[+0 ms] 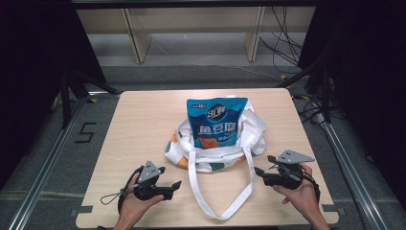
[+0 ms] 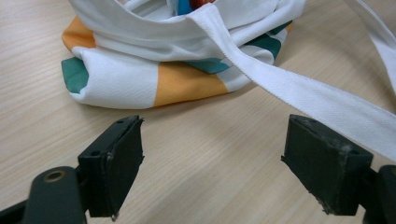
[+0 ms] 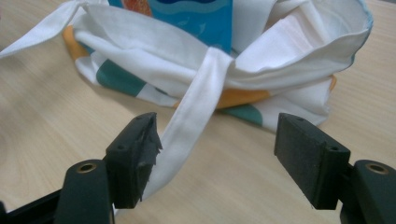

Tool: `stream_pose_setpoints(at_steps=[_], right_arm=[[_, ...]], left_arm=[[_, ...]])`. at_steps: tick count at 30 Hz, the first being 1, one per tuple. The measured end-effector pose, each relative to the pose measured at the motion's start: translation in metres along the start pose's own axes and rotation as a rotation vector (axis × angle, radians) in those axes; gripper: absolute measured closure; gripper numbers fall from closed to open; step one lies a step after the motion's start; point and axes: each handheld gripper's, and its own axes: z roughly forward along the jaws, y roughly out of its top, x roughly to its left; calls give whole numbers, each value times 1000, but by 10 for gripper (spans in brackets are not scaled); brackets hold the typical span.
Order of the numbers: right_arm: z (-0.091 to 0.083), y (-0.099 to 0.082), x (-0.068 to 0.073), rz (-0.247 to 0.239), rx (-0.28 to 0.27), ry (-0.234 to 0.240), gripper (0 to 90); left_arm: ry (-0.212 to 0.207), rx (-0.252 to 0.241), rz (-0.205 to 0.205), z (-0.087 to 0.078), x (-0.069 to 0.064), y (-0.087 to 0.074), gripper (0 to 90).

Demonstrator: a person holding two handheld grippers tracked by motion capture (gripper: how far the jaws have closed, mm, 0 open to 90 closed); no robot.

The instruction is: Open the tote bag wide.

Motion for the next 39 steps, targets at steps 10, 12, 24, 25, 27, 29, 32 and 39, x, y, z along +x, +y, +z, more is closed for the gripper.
stream_pose_setpoints(at_steps=[10, 12, 24, 25, 27, 29, 32, 39], right_arm=[[-3, -16, 10, 8, 47, 10, 290], [-4, -20, 12, 13, 63, 11, 284], [-14, -36, 24, 3, 84, 22, 241], [-15, -37, 26, 13, 105, 44, 237], [-17, -40, 30, 17, 103, 30, 230], [-18, -42, 31, -15, 98, 32, 213], [-18, -47, 33, -37, 126, 36, 202], [-22, -53, 44, -9, 153, 44, 197]], left_arm=[[-21, 17, 16, 0, -7, -4, 191], [-29, 26, 27, -1, -9, -4, 188], [-62, 53, 80, -3, -24, -12, 177], [-56, 58, 92, -3, -25, -12, 177], [-53, 69, 101, -3, -29, -13, 176], [-62, 75, 117, -4, -30, -14, 175], [-67, 97, 130, -4, -34, -16, 171], [-68, 107, 143, -5, -40, -19, 171]])
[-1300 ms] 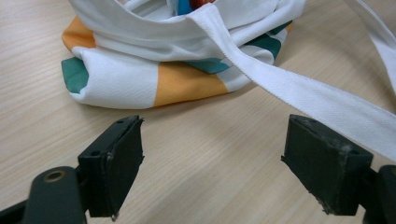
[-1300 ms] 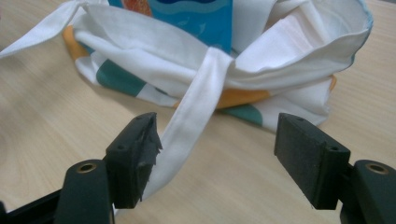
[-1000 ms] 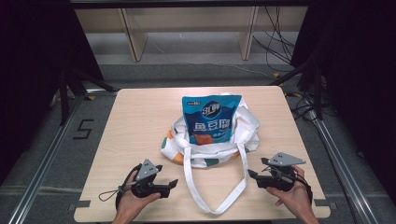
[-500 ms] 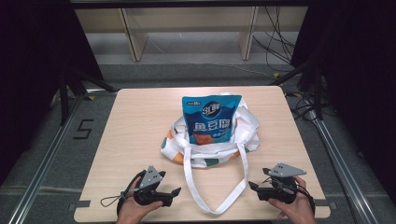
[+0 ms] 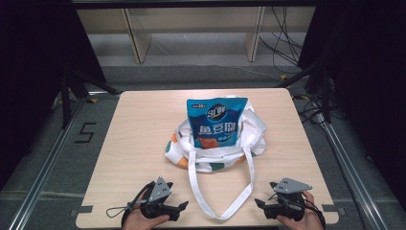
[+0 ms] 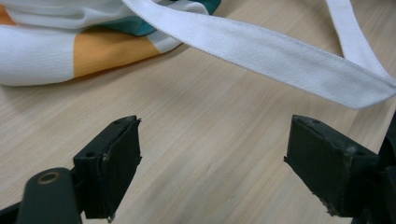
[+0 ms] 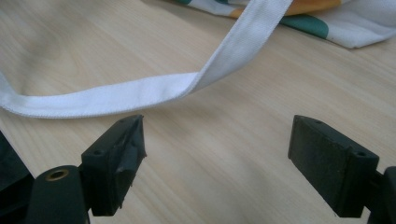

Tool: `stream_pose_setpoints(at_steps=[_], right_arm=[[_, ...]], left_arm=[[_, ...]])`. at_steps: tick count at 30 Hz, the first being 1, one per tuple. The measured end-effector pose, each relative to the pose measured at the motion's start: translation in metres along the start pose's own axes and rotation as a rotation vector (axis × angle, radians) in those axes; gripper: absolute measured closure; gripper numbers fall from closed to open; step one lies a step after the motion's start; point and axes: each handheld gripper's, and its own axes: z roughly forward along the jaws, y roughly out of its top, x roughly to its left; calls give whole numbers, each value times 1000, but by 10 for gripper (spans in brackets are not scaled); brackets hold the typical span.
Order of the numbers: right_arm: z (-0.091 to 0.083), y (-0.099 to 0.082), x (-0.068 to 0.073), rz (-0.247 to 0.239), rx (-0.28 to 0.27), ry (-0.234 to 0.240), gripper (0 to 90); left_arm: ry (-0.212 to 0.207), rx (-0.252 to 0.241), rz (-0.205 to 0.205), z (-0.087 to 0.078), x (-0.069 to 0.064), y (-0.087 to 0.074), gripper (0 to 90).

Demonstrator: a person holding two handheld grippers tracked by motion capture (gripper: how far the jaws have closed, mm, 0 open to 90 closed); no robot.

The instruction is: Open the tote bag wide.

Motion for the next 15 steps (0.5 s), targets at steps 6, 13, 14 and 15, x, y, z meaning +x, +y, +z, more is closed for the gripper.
stream_pose_setpoints(at_steps=[6, 13, 14, 15], right_arm=[[0, -2, -1, -34, -4, 2, 198], [-1, -2, -4, -36, -3, -3, 201], [-1, -2, -4, -40, -5, -4, 201], [0, -3, -4, -47, -9, -3, 201]], left_arm=[[-1, -7, 13, 1, 1, 0, 170], [2, 3, -1, 1, 2, 0, 170], [5, 1, -3, 1, 1, 0, 169], [4, -9, -11, 2, 1, -1, 169]])
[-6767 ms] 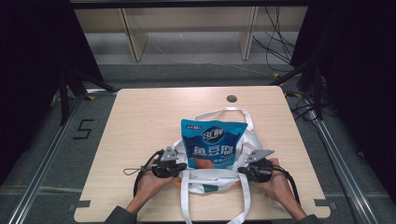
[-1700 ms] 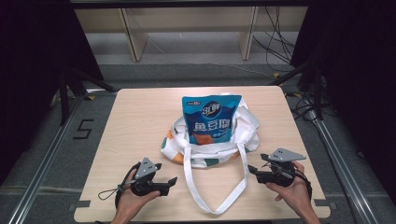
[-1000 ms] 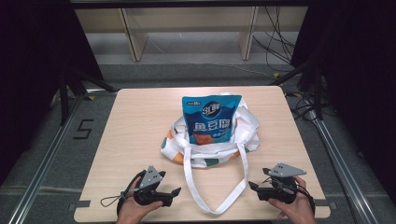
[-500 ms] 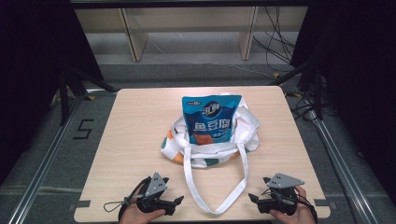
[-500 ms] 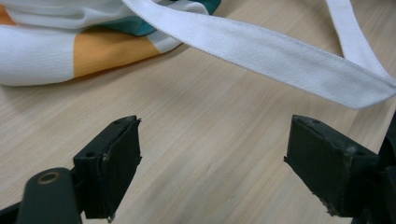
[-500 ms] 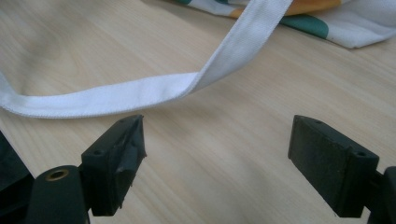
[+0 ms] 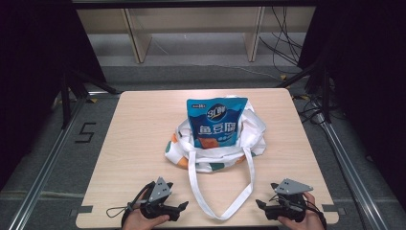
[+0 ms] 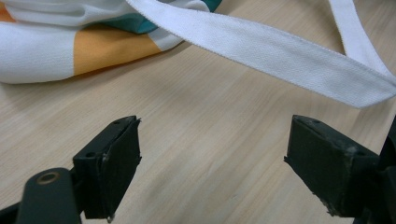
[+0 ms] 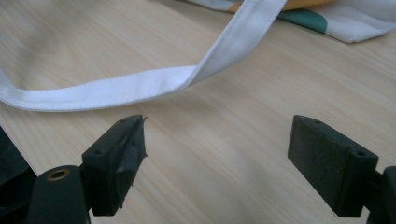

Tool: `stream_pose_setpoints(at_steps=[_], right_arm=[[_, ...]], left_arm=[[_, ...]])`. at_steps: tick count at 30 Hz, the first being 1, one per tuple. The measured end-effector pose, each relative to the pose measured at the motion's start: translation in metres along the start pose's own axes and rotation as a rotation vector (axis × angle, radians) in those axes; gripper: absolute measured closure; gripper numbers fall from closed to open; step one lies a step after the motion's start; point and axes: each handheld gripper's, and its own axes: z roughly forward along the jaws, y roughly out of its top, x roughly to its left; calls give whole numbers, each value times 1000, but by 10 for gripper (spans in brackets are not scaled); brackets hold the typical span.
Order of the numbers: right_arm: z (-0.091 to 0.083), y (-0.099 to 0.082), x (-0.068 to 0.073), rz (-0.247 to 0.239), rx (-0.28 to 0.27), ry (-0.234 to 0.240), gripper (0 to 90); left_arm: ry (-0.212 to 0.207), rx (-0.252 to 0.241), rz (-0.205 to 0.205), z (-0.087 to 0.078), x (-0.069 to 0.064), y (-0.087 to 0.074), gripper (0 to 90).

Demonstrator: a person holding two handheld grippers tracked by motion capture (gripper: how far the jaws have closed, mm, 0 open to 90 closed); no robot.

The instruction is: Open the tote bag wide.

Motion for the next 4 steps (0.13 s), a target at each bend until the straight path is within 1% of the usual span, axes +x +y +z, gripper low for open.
stream_pose_setpoints(at_steps=[4], right_arm=[[0, 0, -1, 1, -3, -6, 202]], left_arm=[[-2, 4, 3, 1, 1, 1, 169]])
